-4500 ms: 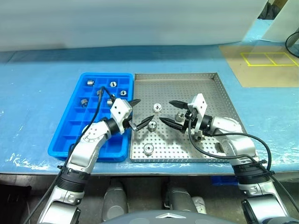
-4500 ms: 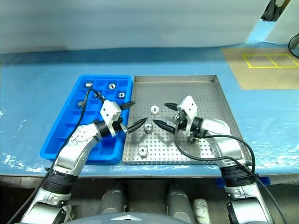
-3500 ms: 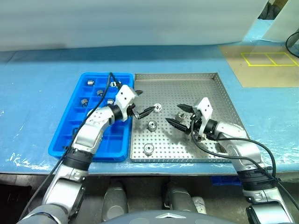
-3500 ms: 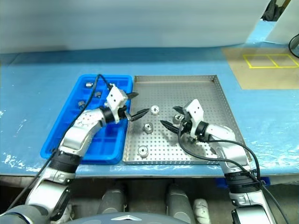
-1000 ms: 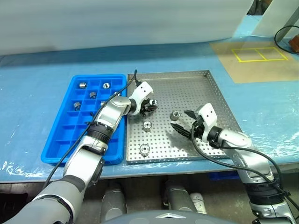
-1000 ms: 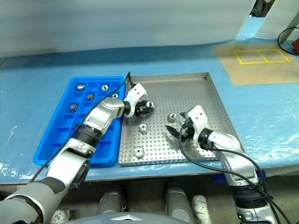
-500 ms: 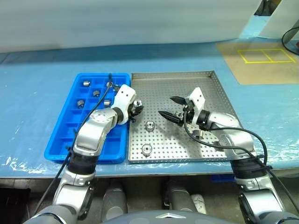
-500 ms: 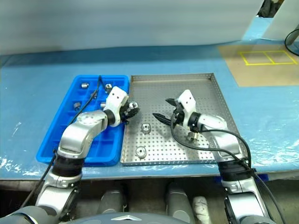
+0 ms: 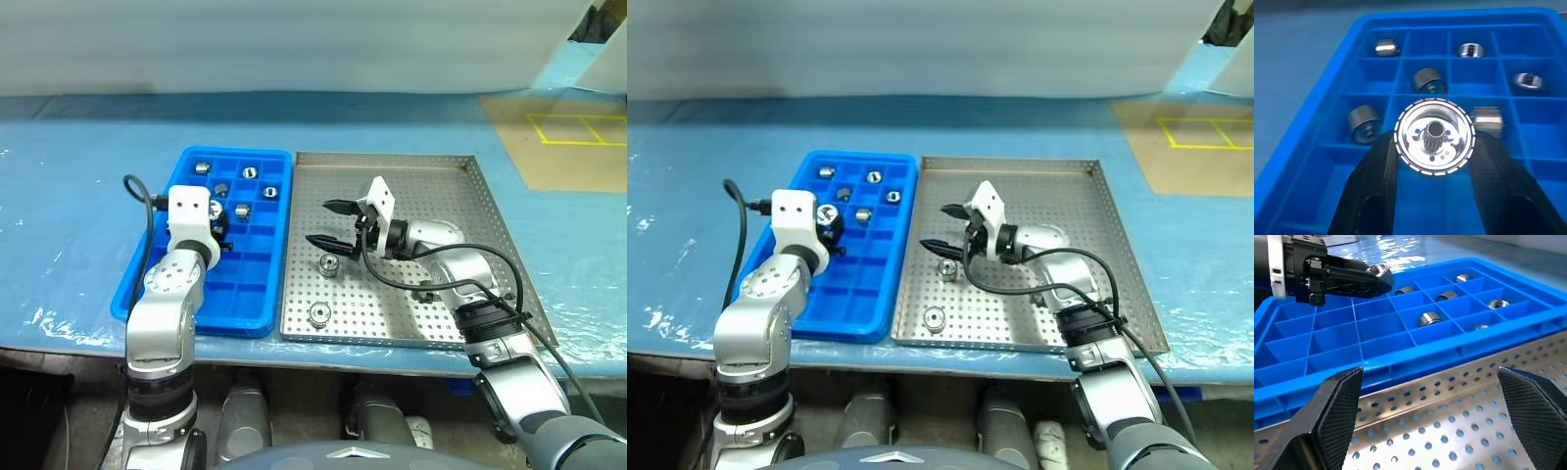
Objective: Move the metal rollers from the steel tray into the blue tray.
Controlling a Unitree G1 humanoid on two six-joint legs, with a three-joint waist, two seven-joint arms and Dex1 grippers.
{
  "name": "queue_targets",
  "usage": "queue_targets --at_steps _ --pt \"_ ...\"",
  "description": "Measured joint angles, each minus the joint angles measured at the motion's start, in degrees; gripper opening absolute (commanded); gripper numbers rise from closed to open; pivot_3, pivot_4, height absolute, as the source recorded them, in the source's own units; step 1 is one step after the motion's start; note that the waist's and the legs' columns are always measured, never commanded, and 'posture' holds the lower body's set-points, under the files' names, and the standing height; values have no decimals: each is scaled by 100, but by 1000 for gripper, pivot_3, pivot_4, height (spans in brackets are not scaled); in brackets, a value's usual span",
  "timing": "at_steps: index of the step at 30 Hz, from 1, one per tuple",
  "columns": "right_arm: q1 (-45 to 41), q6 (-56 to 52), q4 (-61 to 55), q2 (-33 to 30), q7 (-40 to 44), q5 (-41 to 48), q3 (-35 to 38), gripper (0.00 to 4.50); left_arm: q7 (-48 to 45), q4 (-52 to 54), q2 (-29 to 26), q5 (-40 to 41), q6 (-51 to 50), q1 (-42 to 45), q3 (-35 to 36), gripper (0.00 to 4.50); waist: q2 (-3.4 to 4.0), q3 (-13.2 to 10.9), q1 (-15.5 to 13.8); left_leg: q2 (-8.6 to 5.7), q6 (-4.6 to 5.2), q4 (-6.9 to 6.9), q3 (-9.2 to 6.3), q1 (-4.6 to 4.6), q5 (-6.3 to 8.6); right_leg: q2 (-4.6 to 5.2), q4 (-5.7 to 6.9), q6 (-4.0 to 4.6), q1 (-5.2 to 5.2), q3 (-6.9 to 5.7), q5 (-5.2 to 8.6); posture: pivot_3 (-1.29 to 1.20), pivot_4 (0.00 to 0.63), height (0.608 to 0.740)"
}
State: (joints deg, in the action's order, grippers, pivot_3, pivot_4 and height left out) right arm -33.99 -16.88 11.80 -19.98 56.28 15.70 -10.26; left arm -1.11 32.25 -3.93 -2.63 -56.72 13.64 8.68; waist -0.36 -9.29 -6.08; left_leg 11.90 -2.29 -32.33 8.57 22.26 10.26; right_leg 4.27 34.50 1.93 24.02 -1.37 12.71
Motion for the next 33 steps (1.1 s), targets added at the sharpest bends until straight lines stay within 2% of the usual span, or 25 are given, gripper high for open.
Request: queue_targets --at_steps 3,11,20,29,30,33 --pt "-80 90 179 59 128 -49 -53 4500 315 202 141 -106 -6 -151 76 1701 -6 -4 -115 0 0 0 -2 3 0 1 0 0 1 -2 0 282 150 740" --pt "-103 238 422 127 313 -214 -122 4500 673 709 374 -127 -272 -437 197 1701 -9 -6 -205 0 -2 -1 -3 7 0 1 1 0 5 -3 0 300 150 740" --pt "-94 259 423 136 335 -251 -122 4500 837 661 419 -123 -357 -581 367 1701 -10 -7 -262 -1 -2 -1 -3 11 -1 1 0 -1 8 -3 0 276 150 740" --pt "-30 259 421 88 325 -297 -122 4500 916 615 717 -66 -521 -769 533 1701 -11 -7 -260 0 -3 -2 -4 10 -1 1 2 -1 9 -3 0 261 150 740" --pt "-18 259 420 87 321 -299 -122 4500 927 620 725 -66 -524 -769 542 2412 -11 -7 -259 0 -3 -2 -4 10 -1 1 2 -1 9 -3 0 256 150 740" --pt "27 259 420 71 294 -318 -122 4500 916 609 657 -66 -506 -744 469 3320 -11 -7 -257 0 -3 -2 -4 8 -2 0 3 -1 9 -3 0 243 150 740"
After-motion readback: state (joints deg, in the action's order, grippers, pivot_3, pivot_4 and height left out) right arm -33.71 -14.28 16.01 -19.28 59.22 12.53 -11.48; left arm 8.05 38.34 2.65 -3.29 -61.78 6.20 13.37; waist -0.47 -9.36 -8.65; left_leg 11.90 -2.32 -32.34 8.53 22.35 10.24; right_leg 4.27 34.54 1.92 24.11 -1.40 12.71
